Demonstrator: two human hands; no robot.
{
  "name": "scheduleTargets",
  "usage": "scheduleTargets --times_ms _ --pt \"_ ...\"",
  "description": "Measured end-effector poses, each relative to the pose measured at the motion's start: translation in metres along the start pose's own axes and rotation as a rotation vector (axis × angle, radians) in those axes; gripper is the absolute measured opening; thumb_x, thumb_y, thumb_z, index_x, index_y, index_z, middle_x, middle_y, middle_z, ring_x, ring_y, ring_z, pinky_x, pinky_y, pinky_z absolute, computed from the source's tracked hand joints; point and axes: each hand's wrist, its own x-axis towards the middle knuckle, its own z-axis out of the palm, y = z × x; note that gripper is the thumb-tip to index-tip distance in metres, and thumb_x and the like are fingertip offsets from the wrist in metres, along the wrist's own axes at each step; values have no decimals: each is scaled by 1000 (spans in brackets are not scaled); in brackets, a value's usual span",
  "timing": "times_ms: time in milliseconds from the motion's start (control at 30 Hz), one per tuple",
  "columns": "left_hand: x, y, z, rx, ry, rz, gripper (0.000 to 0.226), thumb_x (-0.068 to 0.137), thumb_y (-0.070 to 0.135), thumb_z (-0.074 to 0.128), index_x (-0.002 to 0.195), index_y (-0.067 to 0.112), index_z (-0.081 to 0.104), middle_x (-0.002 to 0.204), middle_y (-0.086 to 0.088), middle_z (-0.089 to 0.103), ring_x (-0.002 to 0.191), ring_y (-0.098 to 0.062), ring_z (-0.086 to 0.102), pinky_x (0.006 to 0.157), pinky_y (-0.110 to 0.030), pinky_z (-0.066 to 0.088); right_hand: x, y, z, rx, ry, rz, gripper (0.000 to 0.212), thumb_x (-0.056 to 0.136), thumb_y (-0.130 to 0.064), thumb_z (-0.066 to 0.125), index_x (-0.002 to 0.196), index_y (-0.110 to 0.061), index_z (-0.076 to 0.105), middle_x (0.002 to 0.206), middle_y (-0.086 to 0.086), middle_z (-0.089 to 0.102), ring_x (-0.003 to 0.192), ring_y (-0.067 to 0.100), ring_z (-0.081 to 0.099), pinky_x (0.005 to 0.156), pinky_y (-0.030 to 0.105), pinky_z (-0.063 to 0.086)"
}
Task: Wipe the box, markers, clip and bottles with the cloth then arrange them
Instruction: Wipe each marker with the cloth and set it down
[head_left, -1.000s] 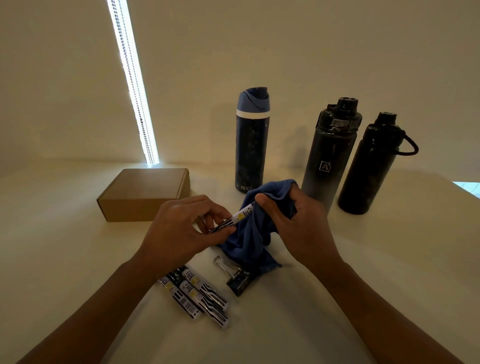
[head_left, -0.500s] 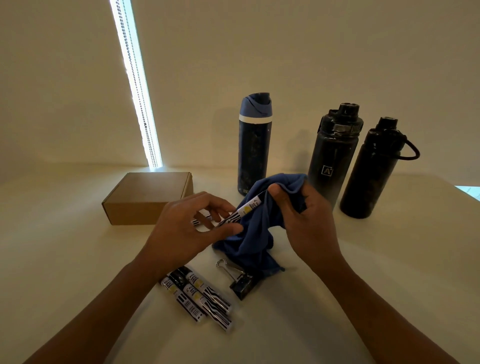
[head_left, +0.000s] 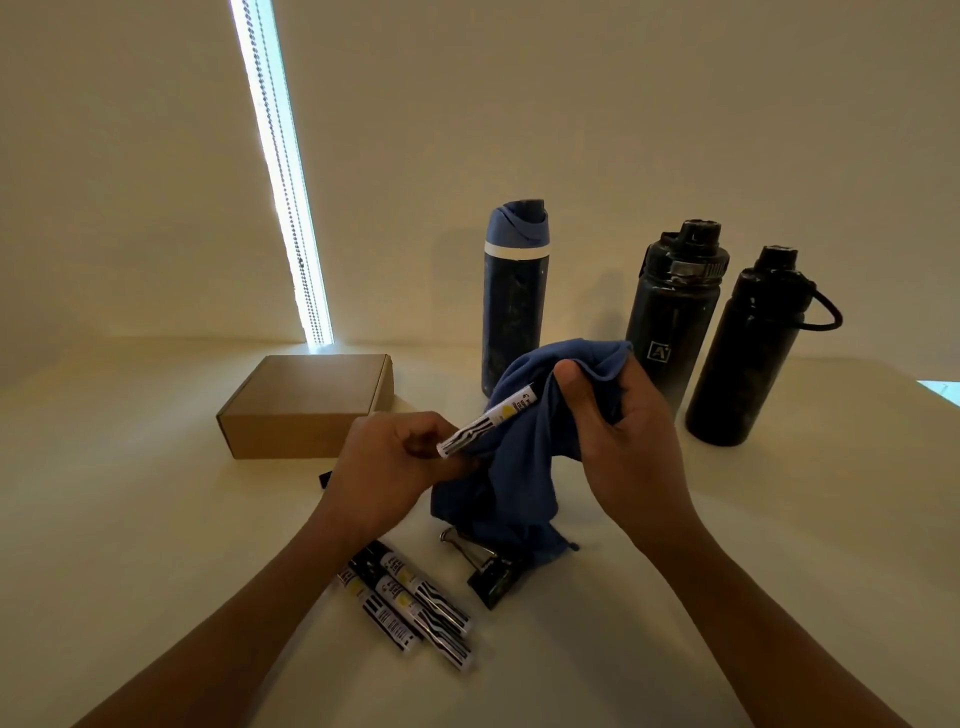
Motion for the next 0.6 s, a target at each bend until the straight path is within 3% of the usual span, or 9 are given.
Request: scheduleTargets --times_ms 100,200,267,367,500,600 --pt "2 -6 -6 -35 35 -31 19 75 18 93 81 26 77 74 11 75 69 -5 72 64 -15 55 -1 5 -1 19 6 39 11 100 -27 58 109 -25 64 98 -14 71 93 7 69 72 27 60" --pt "3 -6 -16 101 52 -26 27 71 38 93 83 34 69 71 12 61 67 -7 59 57 -15 44 -3 10 -2 -32 59 68 14 96 -31 62 108 -22 64 95 -12 71 91 5 69 74 27 60" --pt "4 0 -26 140 65 -26 30 74 55 84 92 39 66 84 14 61 79 -4 58 62 -14 47 -2 13 -5 -82 115 50 14 96 -32 62 105 -21 64 93 -12 70 89 4 67 76 22 58" --pt "3 13 -33 72 133 21 18 90 56 67 96 39 66 96 21 66 92 0 63 69 -15 52 0 16 -8 -89 170 40 9 97 -29 62 102 -22 64 91 -13 69 87 5 67 73 19 55" --pt "-6 20 -22 135 -30 213 26 91 65 66 94 40 73 93 24 65 79 -7 64 60 -14 49 -1 17 -6 -93 163 55 13 95 -33 63 102 -22 65 93 -11 70 90 9 69 77 34 60" --pt "-6 15 -17 163 -81 240 31 87 70 67 97 42 75 94 23 67 78 -10 65 62 -20 52 -2 18 -5 -95 138 64 16 94 -35 65 102 -21 66 93 -9 71 90 10 69 78 36 61"
